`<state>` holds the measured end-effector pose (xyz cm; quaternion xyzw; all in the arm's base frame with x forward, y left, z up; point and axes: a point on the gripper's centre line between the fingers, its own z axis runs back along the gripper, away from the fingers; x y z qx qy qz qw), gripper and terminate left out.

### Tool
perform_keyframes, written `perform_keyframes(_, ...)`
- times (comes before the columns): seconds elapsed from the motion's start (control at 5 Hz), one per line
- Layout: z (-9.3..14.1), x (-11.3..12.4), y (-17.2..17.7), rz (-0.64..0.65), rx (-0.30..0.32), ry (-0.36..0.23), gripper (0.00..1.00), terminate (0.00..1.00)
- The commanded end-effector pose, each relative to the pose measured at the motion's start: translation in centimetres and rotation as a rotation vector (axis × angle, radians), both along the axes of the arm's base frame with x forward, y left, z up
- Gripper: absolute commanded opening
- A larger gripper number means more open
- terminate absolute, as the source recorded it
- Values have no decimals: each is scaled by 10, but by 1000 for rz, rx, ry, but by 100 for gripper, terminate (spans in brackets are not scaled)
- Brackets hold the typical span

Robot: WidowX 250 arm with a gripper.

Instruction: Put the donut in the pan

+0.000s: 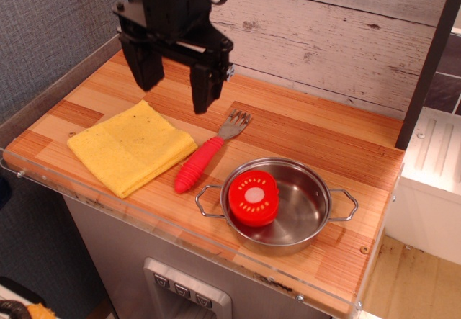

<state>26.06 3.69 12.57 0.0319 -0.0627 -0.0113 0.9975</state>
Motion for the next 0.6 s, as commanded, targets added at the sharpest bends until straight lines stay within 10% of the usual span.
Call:
perform_keyframes(0.0, -4, -14, 21, -65, -53, 95, 100, 0)
perform_keyframes(0.2, -4, -14, 21, -65, -53, 95, 100, 0)
perform_keyframes(0.4, -4, -14, 21, -65, -53, 95, 100, 100)
